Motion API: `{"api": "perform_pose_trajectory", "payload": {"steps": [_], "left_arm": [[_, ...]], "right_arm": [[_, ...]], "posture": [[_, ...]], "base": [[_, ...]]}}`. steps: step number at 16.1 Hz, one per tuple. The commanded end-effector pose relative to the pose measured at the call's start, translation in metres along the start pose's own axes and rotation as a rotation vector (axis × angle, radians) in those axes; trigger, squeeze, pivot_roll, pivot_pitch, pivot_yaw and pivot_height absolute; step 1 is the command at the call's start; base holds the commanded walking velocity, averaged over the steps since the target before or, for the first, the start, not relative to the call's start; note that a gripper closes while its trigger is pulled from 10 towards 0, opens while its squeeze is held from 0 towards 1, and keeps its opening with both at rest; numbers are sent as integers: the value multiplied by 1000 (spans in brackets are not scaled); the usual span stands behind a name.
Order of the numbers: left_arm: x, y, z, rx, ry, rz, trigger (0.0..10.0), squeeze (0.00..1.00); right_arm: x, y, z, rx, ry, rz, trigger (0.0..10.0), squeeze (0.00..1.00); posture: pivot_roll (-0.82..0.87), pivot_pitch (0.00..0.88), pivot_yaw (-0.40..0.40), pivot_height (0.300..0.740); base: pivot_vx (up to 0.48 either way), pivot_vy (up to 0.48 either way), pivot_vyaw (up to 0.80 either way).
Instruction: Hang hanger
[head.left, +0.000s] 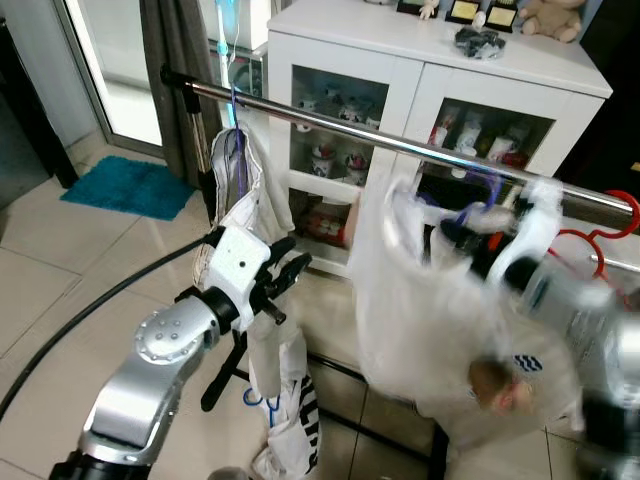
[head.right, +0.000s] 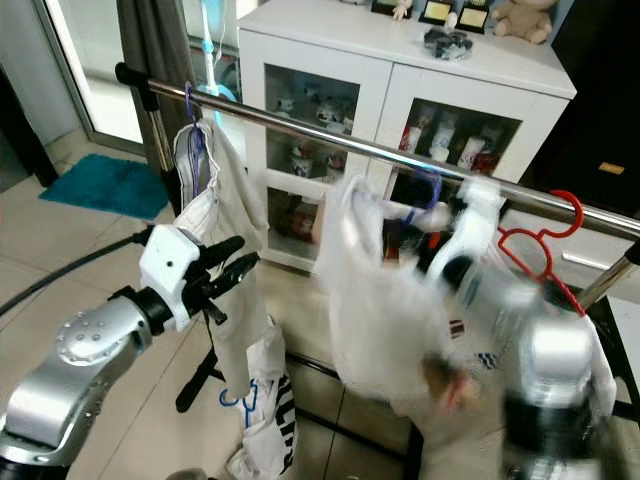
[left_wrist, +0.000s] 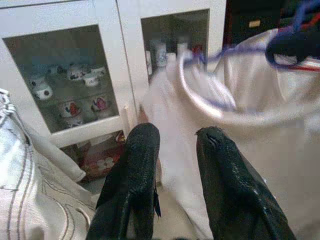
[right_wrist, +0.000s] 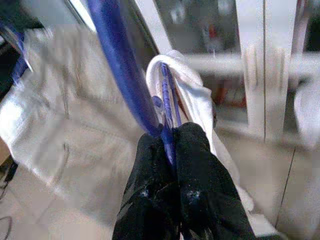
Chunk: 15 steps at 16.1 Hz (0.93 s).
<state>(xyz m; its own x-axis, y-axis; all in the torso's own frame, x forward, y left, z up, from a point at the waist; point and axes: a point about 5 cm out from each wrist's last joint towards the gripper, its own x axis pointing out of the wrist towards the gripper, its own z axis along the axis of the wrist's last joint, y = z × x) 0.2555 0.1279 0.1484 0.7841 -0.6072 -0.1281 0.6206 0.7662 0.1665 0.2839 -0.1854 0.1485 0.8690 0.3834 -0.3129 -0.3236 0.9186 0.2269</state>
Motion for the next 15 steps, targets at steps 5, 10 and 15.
{"api": "perform_pose_trajectory", "payload": {"steps": [5, 10, 15], "left_arm": [[1, 1, -3, -4, 15, 26, 10000, 0], [-1, 1, -3, -4, 15, 40, 10000, 0], [-3, 0, -5, -2, 21, 45, 10000, 0]], "right_arm": [[-1, 13, -19, 10, -1, -32, 0, 0], [4, 17, -31, 12, 9, -64, 0, 0], [6, 19, -33, 6, 5, -61, 0, 0]], "posture": [[32, 0, -66, 740], [42, 0, -80, 740], [39, 0, -82, 740]], "base": [[-97, 0, 0], [-250, 0, 0], [-258, 0, 0]]}}
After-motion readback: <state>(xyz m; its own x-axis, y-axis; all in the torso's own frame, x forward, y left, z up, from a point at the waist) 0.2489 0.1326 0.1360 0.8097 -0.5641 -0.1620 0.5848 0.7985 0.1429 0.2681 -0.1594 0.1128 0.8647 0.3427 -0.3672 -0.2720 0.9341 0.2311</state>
